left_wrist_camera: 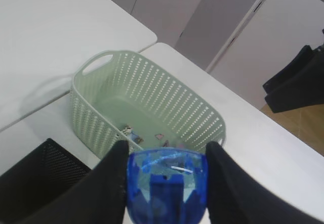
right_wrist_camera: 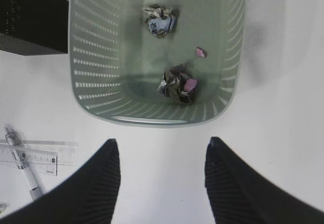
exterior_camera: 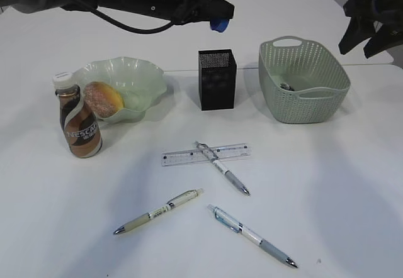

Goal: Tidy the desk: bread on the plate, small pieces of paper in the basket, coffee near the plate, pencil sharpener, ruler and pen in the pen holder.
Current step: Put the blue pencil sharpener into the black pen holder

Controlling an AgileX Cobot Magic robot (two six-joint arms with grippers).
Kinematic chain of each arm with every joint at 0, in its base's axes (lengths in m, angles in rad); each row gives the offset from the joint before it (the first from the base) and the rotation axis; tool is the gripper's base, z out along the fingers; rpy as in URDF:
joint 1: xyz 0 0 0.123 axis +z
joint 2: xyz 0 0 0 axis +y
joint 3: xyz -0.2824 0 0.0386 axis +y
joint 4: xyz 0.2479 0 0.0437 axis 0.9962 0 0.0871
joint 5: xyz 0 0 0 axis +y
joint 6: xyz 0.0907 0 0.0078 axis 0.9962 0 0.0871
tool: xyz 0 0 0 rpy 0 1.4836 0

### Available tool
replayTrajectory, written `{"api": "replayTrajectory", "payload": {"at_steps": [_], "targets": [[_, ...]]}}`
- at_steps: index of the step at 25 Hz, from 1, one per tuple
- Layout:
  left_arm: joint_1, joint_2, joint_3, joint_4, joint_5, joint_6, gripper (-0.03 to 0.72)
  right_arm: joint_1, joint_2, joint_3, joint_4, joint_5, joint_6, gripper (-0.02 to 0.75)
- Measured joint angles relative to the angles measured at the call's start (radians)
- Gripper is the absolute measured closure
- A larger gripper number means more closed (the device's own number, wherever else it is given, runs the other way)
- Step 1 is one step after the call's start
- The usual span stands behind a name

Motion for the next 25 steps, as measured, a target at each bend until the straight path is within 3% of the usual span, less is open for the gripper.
{"api": "replayTrajectory", "payload": {"at_steps": [9, 25], "targets": [[0.026, 0.054, 0.0, -0.135, -0.003, 0.13, 0.387, 0.0, 0.0, 0.0, 0.0, 0.001, -0.003, 0.309], [0.029, 0.09, 0.0, -0.248, -0.03, 0.3, 0.387, 0.0, 0.0, 0.0, 0.0, 0.007, -0.012, 0.309]]}}
